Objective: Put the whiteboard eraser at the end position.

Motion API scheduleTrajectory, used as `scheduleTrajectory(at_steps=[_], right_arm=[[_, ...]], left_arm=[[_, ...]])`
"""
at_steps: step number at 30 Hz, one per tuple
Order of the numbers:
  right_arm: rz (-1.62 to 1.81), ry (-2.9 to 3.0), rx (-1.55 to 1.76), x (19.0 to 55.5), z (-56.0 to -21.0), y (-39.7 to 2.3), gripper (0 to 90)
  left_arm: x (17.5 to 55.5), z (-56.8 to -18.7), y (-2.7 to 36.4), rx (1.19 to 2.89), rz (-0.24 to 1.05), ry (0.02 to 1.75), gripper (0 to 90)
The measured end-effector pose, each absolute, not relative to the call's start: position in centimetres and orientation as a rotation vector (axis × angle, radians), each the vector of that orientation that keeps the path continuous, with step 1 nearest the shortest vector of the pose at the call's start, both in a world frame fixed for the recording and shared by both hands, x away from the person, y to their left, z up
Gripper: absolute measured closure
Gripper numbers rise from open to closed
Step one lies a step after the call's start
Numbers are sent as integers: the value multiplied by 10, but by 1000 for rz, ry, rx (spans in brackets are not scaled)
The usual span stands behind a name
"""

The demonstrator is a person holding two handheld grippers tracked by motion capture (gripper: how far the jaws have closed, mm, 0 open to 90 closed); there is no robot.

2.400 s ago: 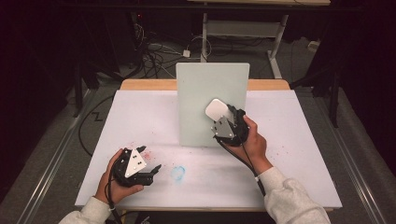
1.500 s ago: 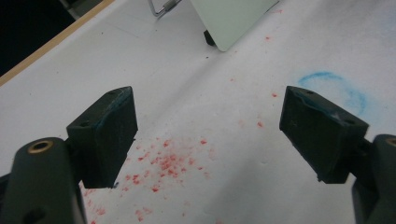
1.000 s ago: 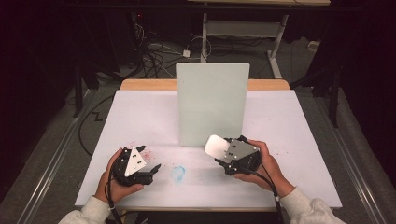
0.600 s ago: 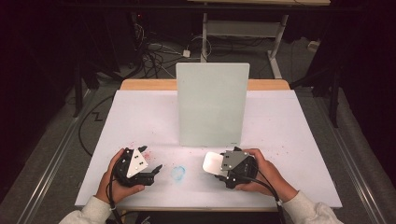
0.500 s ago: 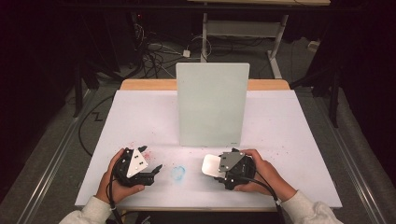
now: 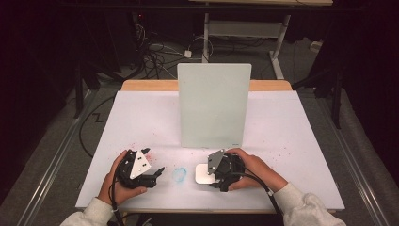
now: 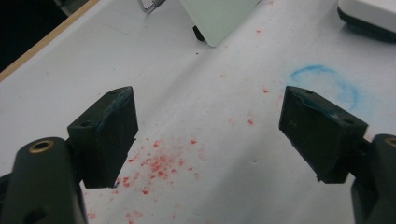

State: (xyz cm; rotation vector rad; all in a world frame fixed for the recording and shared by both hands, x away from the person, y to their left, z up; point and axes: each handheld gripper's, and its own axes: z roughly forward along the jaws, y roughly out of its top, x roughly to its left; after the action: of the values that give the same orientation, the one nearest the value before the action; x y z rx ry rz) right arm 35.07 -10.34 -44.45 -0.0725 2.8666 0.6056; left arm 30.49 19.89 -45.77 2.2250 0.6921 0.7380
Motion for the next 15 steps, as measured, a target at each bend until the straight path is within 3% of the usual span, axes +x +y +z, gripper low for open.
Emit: scheduleTrajectory(at_steps=[15], right_arm=[[900, 2666, 108, 343, -423, -129, 266]], left_arm=[[304, -457, 199, 2222, 744, 689, 187]])
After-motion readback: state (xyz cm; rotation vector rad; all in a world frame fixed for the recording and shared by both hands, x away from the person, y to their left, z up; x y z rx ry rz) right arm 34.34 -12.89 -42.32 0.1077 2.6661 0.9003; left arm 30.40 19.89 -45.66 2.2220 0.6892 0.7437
